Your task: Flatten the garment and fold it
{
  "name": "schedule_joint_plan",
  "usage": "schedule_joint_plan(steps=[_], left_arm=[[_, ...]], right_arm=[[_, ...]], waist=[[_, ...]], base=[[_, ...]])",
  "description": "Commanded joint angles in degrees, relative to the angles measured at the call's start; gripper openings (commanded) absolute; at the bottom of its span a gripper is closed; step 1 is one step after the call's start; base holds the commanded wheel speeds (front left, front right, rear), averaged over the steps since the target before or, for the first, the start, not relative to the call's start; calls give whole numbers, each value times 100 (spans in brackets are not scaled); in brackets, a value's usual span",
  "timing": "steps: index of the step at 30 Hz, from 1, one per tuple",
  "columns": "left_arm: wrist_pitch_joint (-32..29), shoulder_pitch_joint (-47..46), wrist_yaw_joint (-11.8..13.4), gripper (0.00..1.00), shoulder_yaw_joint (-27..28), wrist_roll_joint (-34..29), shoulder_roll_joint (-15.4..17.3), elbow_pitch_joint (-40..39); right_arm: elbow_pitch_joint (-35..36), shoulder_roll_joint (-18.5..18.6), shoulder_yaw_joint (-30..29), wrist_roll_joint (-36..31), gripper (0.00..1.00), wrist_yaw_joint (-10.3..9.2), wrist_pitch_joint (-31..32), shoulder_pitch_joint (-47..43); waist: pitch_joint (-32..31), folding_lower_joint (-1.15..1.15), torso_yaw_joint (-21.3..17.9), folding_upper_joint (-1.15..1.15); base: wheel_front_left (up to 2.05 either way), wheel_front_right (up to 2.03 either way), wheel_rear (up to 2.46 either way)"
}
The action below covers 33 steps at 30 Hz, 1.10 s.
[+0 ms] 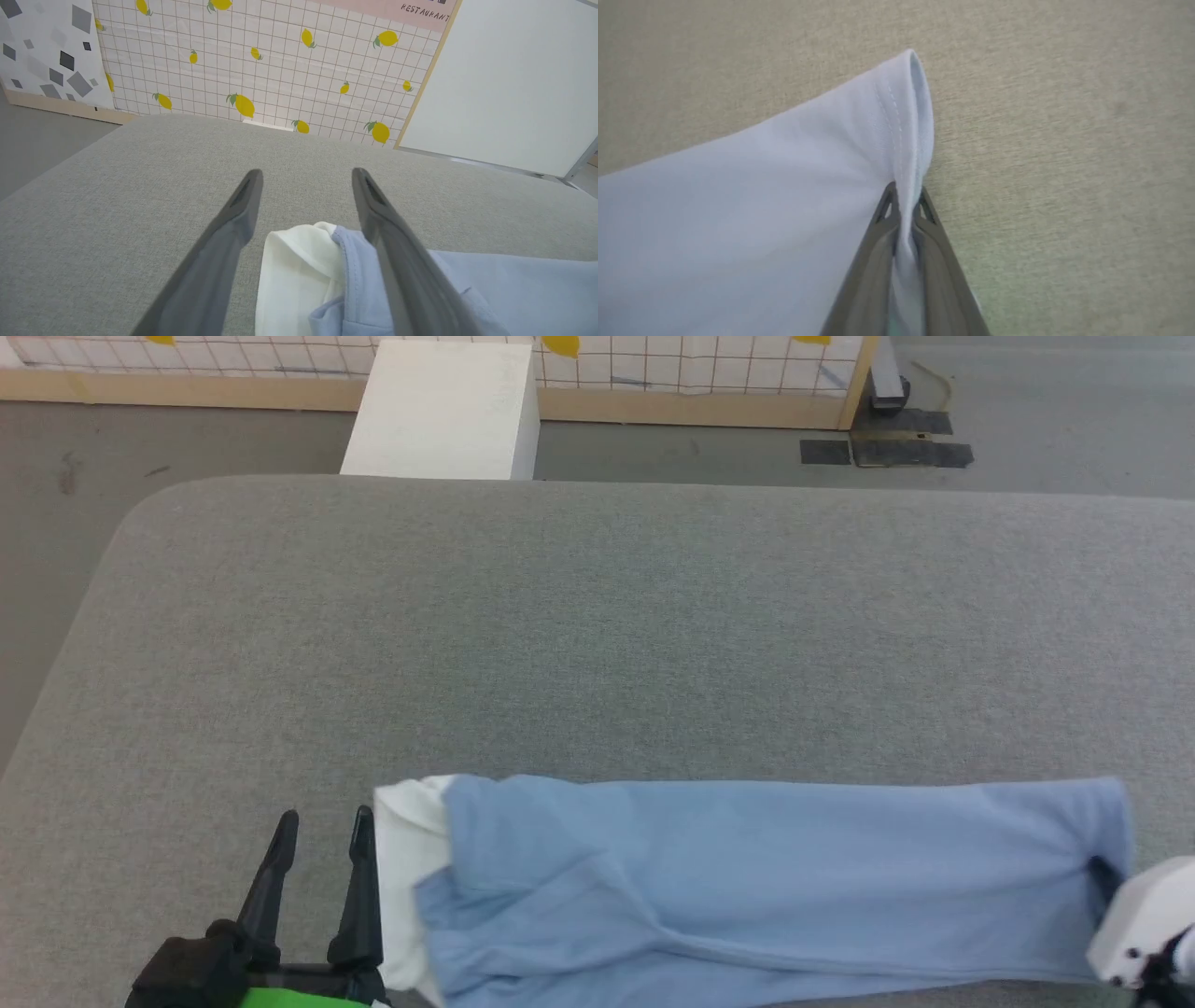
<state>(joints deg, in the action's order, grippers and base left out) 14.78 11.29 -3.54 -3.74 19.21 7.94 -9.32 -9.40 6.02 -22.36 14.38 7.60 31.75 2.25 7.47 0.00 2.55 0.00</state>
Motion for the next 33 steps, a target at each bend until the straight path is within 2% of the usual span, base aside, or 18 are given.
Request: schedule_joint_plan(steps=[1,9,14,18,24,29,33], left_arm=[[21,-131,-37,100,-7,15,-10,25],[21,-199,-60,100,-61,27,23,90],[21,-168,-35,100,-61,33,41,108],[20,-149,-25,100,-115,40,17,165],[20,-88,-26,100,-120,98,-28,229],[21,-69,-39,100,-138,126,-55,285],[21,-116,-64,100,-178,135,-55,316]], right_arm=[[34,137,-146,-39,0,-11,11,110],[-111,726,-1197,-582,0,-11,-121,137],[-33,824,-1300,-617,0,-11,-152,162],[312,538,-848,-246,0,-11,76,104],[1364,-4,314,710,0,-11,859,-348],[2004,-159,1433,1128,0,-11,1282,-515],[2094,-230,2114,1292,0,-11,1388,-364]], waist=[[18,0,-46,0],[51,0,-26,0],[18,0,-1,0],[-73,0,49,0],[-201,0,101,0],[-279,0,129,0],[-300,0,203,0]], base=[[0,0,0],[0,0,0],[0,0,0],[0,0,0],[0,0,0],[0,0,0],[0,0,0]])
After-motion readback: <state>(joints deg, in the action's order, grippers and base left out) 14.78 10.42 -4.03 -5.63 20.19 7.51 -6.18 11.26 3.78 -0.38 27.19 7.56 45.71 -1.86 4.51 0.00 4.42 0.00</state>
